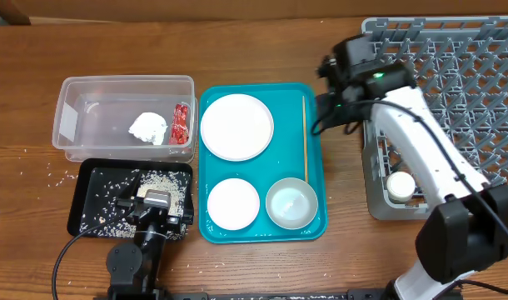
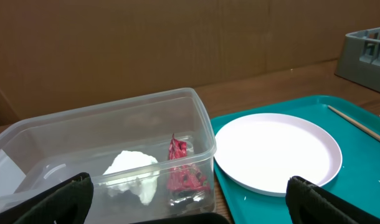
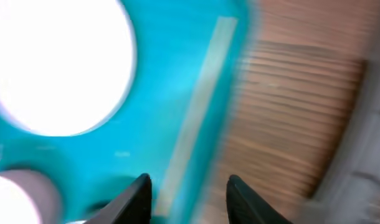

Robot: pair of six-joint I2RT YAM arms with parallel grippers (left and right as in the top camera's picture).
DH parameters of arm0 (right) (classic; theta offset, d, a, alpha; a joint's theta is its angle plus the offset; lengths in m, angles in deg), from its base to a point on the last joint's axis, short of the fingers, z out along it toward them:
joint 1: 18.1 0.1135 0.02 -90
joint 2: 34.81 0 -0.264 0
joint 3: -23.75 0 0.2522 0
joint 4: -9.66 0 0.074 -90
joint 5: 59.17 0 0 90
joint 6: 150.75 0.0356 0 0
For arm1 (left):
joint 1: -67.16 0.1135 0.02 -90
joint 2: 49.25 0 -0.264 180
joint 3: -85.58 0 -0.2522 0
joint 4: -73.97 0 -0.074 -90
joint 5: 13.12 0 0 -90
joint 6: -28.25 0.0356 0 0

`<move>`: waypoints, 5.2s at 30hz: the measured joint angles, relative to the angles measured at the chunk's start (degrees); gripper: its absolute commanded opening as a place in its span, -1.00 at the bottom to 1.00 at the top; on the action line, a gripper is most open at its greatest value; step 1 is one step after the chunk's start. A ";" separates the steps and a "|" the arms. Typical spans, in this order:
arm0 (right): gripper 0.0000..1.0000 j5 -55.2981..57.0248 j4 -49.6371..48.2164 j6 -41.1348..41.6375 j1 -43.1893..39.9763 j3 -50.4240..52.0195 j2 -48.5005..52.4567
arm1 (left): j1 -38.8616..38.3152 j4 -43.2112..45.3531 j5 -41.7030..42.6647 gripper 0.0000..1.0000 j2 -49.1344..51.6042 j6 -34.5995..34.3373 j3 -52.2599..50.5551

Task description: Sort waste into correct bins and load items into the dishwasher

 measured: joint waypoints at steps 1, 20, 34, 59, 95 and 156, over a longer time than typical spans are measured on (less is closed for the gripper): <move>0.05 -0.94 -0.87 1.05 1.09 0.00 0.15 | 0.00 0.00 0.00 1.00 0.00 0.00 0.00; -0.92 7.10 -6.25 17.29 3.13 -0.02 19.69 | 0.00 -0.04 0.00 1.00 0.00 0.00 0.00; -0.92 4.46 -2.89 14.67 0.59 -3.43 13.18 | 0.00 -0.04 0.00 1.00 0.00 0.00 0.00; -0.04 15.74 4.37 -6.08 -10.29 -5.66 4.28 | 0.00 0.00 0.00 1.00 0.00 0.00 0.00; 0.94 -8.81 7.82 12.72 3.48 10.78 -16.37 | 0.00 0.02 0.00 1.00 0.00 0.00 0.00; -0.92 57.81 -9.79 23.04 3.13 19.50 -26.64 | 0.00 0.00 0.00 1.00 0.00 0.00 0.00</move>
